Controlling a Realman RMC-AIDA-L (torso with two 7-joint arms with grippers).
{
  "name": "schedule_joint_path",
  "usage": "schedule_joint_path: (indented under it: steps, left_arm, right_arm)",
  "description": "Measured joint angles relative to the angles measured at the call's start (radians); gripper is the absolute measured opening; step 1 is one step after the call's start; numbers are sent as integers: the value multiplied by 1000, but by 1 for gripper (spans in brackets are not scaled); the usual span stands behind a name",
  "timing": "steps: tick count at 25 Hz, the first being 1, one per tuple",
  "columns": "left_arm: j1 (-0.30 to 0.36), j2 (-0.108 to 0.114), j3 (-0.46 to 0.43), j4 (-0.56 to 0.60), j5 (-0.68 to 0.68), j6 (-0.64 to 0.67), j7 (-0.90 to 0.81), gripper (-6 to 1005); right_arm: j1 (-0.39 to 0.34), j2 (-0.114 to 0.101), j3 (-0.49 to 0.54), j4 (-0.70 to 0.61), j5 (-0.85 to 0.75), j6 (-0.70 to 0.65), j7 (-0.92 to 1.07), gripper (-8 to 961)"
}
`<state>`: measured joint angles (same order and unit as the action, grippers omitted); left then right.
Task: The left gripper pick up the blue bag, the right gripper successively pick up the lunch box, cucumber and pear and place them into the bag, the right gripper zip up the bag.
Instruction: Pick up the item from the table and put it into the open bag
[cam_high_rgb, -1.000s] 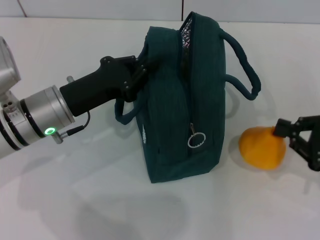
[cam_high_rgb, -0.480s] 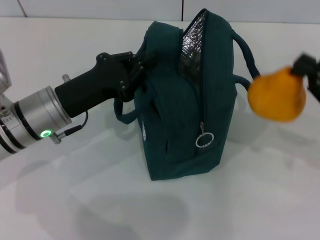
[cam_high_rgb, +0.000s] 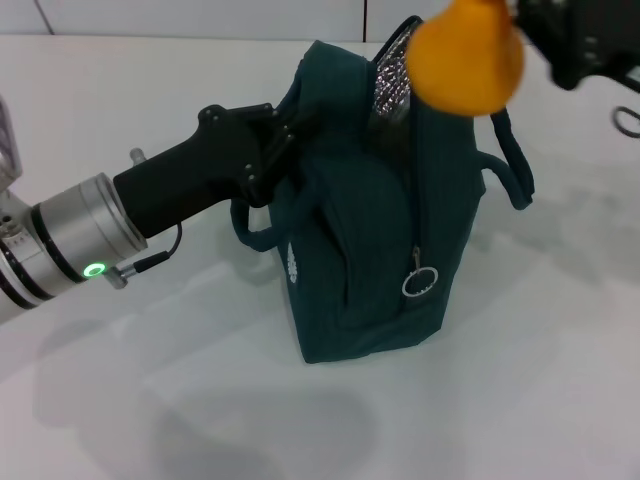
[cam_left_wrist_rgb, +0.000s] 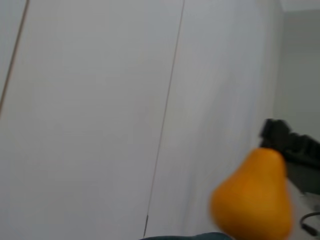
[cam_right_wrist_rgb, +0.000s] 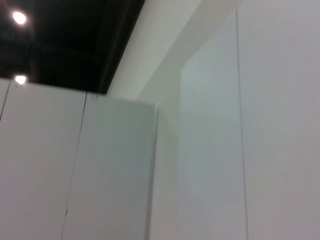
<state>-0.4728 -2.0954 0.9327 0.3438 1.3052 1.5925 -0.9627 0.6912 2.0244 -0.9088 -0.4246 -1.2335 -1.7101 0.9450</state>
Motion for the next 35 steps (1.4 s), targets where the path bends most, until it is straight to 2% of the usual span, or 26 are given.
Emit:
schedule_joint_path:
  steps: [6, 18, 27, 35]
  left_arm:
    - [-5, 0, 8, -1, -2, 3, 11, 41]
    - [-6, 0, 9, 0, -9, 3, 12, 41]
    - [0, 0, 9, 0, -9, 2, 12, 40]
    - [1, 0, 9, 0, -8, 0, 12, 40]
  right_arm:
    - [58, -1, -144, -9, 7, 143, 54, 31]
    - [52, 3, -289, 7, 4, 224, 56, 29]
    - [-1, 1, -343, 0, 41, 212, 94, 30]
    - [-10, -4, -344, -7, 44, 207, 142, 34]
